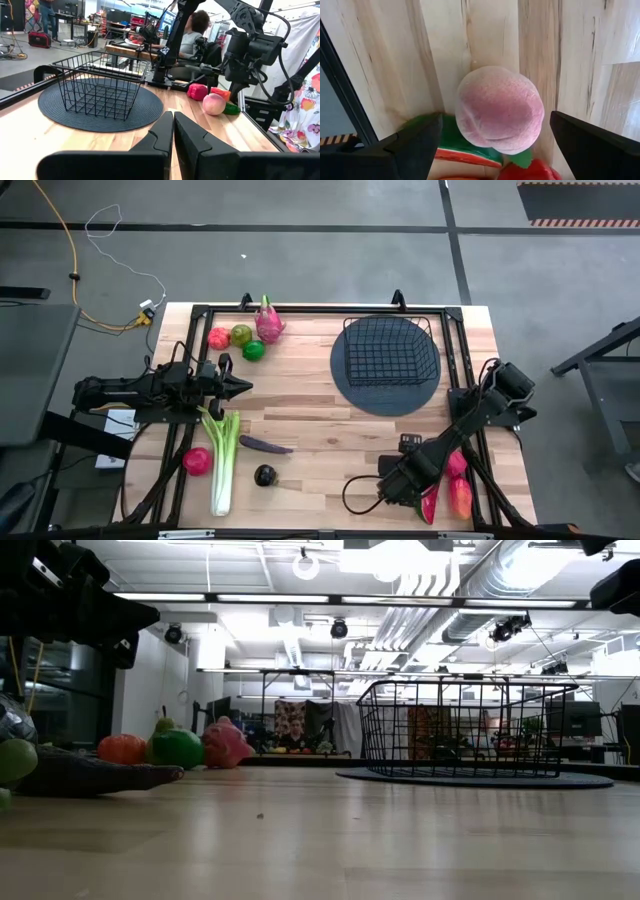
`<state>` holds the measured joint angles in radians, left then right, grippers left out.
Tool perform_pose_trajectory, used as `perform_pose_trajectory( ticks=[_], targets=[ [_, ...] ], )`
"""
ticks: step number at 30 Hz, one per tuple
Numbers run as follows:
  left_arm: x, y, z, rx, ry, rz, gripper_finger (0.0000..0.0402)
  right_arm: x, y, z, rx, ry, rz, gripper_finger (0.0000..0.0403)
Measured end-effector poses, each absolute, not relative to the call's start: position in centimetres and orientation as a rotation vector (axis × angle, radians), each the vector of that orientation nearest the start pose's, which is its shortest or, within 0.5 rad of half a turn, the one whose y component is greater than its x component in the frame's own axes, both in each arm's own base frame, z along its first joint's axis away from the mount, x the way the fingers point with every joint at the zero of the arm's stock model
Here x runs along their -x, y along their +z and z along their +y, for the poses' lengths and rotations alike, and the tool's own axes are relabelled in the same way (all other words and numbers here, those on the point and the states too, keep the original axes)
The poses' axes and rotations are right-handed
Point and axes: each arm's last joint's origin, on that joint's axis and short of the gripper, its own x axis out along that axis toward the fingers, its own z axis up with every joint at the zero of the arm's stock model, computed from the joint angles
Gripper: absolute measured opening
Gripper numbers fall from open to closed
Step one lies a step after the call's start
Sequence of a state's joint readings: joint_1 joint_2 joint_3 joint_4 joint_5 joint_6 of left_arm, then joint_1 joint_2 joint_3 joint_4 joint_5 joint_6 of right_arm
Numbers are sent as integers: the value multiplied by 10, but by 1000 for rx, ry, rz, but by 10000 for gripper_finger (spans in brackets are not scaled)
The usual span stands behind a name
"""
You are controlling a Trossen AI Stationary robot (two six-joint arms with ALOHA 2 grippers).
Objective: Build produce basket
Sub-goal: Put the peach into the wire basket
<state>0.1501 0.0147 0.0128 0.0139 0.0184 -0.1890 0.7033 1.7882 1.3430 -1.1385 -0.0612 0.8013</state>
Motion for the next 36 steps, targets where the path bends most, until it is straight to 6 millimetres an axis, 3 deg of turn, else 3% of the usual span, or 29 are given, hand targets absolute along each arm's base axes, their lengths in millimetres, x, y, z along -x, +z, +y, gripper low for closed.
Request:
perform_pose_trajectory(
  ticks=[12, 19, 30, 36],
  targets=[
    [-97, 168, 14, 188, 130, -24, 5, -245, 212, 212, -79, 5, 1628, 362],
    [-97, 168, 14, 188, 130, -25, 5, -248, 191, 217, -31, -3, 1704, 362],
    [-97, 168, 14, 187, 130, -24, 5, -253, 175, 220, -1, -34, 1714, 362],
    [-97, 168, 14, 188, 130, -24, 5, -252, 176, 219, 3, -39, 1723, 328]
  ],
)
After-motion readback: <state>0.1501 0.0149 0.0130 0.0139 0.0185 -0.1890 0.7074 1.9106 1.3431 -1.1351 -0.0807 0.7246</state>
